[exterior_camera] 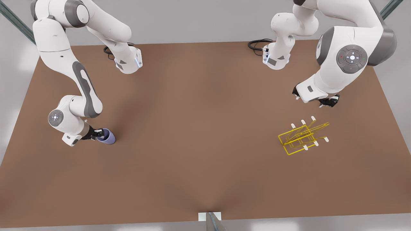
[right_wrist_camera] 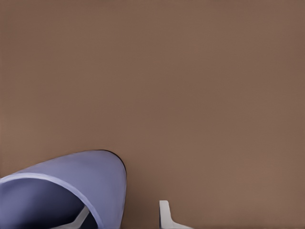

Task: Place the cup on the cup holder

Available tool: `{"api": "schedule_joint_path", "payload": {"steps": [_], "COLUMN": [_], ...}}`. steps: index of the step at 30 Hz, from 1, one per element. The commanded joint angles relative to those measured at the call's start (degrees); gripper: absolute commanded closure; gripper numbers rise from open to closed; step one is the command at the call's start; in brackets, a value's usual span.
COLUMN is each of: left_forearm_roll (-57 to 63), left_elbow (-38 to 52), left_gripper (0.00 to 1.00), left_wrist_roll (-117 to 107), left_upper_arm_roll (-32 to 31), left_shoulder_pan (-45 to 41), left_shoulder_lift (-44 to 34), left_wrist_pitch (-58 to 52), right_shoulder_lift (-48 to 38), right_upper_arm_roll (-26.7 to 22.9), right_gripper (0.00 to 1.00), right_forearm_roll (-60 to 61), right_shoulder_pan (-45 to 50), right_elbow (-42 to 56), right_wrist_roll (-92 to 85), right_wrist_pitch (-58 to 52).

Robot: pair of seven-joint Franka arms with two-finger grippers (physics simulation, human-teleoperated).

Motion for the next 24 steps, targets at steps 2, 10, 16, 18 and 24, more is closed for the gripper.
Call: {"api": "schedule_joint_path", "payload": {"steps": [2,10,16,18,24], "left_forearm_roll": [0.03,0.03,0.03,0.03,0.03], "left_elbow": [0.02,0.11,0.11,0.11,0.03], "left_gripper": [0.0,0.0,0.0,0.0,0.0], "left_wrist_roll": [0.0,0.0,0.0,0.0,0.0], "left_upper_arm_roll": [-0.01,-0.01,-0.01,-0.01,-0.01], "left_shoulder_pan": [-0.09,-0.09,-0.09,-0.09,-0.09], "left_shoulder_lift": [-0.07,0.2,0.2,0.2,0.2], "left_wrist_pitch": [-0.03,-0.03,0.14,0.14,0.06], "right_shoulder_lift": [-0.05,-0.13,-0.66,-0.75,-0.93], "right_upper_arm_roll": [0.01,0.01,5.71,6.25,18.89], "right_gripper": [0.51,0.79,0.79,0.79,0.79], "right_forearm_roll": [0.07,0.07,0.15,5.69,12.55], "right_shoulder_pan": [0.09,0.53,0.8,0.8,0.8], "right_elbow": [0.02,0.72,14.78,15.49,20.23], "right_wrist_roll": [-0.59,-0.95,1.78,1.69,12.66], "right_wrist_pitch": [-0.03,-0.82,-20.94,-24.81,-33.08]}}
